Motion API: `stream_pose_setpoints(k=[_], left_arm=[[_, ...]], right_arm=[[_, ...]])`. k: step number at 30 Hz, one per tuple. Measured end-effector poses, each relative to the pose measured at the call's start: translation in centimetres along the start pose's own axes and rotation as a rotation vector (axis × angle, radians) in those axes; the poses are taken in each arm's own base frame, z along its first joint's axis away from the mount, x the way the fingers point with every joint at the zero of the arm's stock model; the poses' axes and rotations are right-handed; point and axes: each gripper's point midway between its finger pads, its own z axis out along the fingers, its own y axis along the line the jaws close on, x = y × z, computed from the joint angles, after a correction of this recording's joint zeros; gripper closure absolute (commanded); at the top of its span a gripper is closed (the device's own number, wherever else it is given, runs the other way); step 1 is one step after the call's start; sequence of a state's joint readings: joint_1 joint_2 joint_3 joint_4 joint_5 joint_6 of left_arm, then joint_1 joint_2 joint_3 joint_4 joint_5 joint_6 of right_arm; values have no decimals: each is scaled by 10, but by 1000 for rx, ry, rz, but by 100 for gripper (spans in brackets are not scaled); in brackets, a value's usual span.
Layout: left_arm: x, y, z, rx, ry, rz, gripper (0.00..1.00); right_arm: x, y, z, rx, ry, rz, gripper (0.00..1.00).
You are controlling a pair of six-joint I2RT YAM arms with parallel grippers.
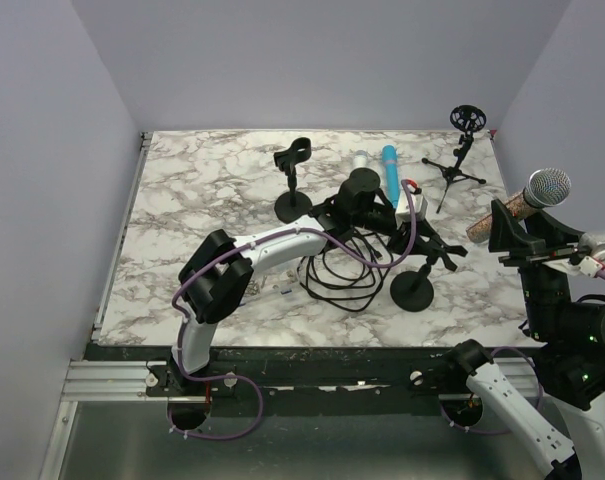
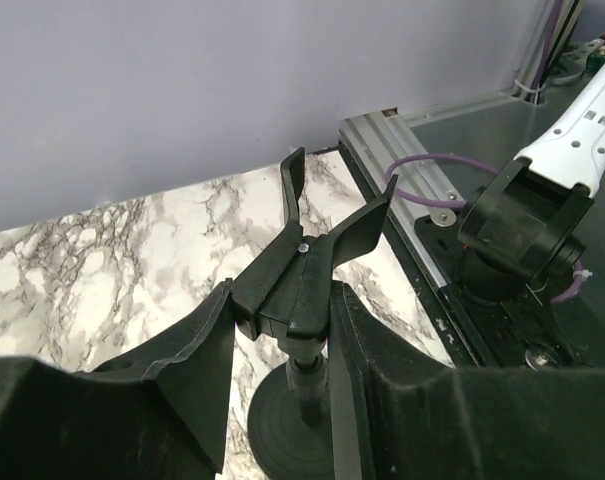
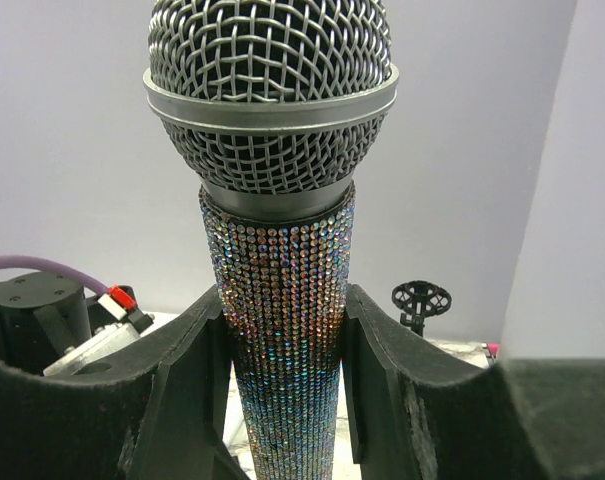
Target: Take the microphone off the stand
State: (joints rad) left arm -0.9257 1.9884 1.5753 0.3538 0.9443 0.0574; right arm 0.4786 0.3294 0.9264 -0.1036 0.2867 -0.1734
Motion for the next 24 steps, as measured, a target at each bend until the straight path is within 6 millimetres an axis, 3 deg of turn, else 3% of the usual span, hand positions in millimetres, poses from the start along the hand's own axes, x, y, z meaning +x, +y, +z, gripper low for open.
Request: stream_pose_setpoints(k=[8, 12, 18, 20, 22, 24], left_arm=[[14, 1, 2, -5, 10, -12, 100], [34, 1, 4, -6, 34, -36, 100], [33, 2, 4, -10, 31, -33, 99], [33, 2, 4, -10, 34, -37, 85], [32, 3, 4, -16, 40, -44, 64], [30, 4, 5, -23, 57, -64, 52]], right_arm=[[2, 0, 0, 3, 3, 4, 99], [2, 0, 0, 4, 3, 8, 99], [3, 0, 0, 4, 3, 8, 99], [3, 0, 1, 4, 5, 9, 99], [4, 1, 1, 4, 6, 11, 99], [4, 1, 1, 4, 7, 14, 99]])
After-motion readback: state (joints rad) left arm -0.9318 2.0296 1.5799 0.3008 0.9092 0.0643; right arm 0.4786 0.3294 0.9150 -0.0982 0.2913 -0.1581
